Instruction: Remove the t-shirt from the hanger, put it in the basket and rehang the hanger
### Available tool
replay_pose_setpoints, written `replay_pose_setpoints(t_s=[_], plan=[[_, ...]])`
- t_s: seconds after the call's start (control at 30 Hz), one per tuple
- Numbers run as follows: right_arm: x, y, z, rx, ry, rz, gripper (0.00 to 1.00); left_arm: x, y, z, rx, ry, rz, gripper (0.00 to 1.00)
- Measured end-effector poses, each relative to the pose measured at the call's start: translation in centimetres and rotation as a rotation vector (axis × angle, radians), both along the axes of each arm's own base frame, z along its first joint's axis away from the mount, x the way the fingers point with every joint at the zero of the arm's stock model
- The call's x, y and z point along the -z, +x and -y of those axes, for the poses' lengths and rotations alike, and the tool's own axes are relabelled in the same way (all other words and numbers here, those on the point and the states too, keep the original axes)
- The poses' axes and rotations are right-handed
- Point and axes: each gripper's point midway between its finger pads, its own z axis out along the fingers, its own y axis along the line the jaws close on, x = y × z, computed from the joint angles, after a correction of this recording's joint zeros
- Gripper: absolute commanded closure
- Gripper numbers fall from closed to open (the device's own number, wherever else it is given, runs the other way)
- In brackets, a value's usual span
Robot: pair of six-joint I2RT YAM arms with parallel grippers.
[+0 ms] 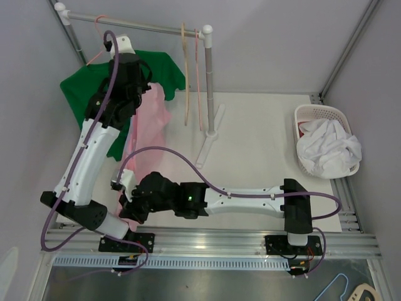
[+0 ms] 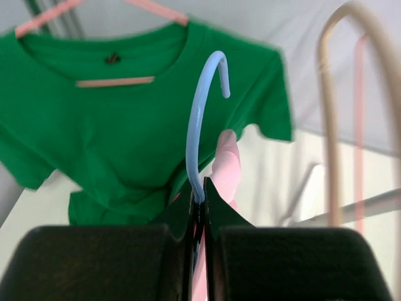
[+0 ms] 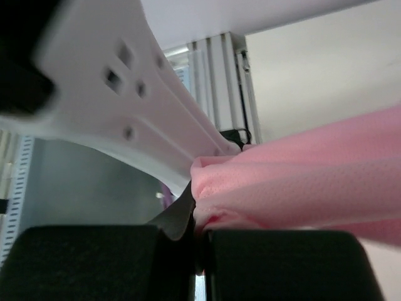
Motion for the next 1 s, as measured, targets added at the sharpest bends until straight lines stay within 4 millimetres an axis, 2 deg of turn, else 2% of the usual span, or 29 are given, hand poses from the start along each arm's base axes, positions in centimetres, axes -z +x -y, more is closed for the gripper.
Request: replay_pose_setpoints(t_s=[0.1,0.17,0.23,0.3,0.43,0.57,0.67,0.73,0.8,0.87,0.9,0.93,0.97,1.0], plan=[[2.9,1.8,1.6,0.054,-0.041,0.004,1.0,-3.3,-1.0,0.4,0.046,-0.026,0.017,0.99],[5.4,4.2,3.7,0.111,-0.093,-0.006,1.0,-5.4,-2.7,0.4,0.082,-0.048,0.034,0.99],[7.2,7.0,5.7,0.176,-0.137,-0.014,1.0,-6.7,-5.0,0.0,0.113,-0.069,0.049,0.99],[7.9,10.4,7.6,0.252,-0.159,-0.019,1.0,-7.2,-7.5,-0.6,0.137,-0.078,0.05,0.99],[7.4,16.9,10.2,0.398,-0.148,-0.019,1.0,-8.0,-11.6,-2.0,0.165,-0.086,0.057,0.99],[7.7,22.4,12.5,0.537,-0.156,-0.014,1.0,-7.6,-14.3,-2.6,0.201,-0.081,0.032,0.99],[7.8,25.3,13.3,0.616,-0.155,-0.003,1.0,-4.5,-15.9,-2.8,0.23,-0.058,-0.039,0.99],[7.9,26.3,13.5,0.64,-0.154,0.0,1.0,-1.9,-17.0,-3.1,0.244,-0.043,-0.079,0.99],[7.8,26.8,12.8,0.638,-0.148,-0.002,1.0,-0.1,-18.1,-3.5,0.252,-0.029,-0.107,0.99],[7.9,26.8,11.7,0.615,-0.148,-0.008,1.0,0.4,-18.7,-3.8,0.253,-0.027,-0.101,0.99],[8.1,26.8,11.0,0.604,-0.149,-0.01,1.0,-0.1,-18.8,-3.9,0.253,-0.03,-0.08,0.99],[8.7,26.4,10.4,0.592,-0.158,-0.012,0.91,-0.8,-18.7,-4.0,0.249,-0.033,-0.055,0.99],[9.4,25.9,9.9,0.58,-0.173,-0.014,0.57,-1.6,-18.6,-4.1,0.241,-0.036,-0.028,0.99],[10.4,25.4,9.4,0.569,-0.193,-0.02,0.39,-2.6,-18.1,-4.2,0.232,-0.035,0.008,0.99]])
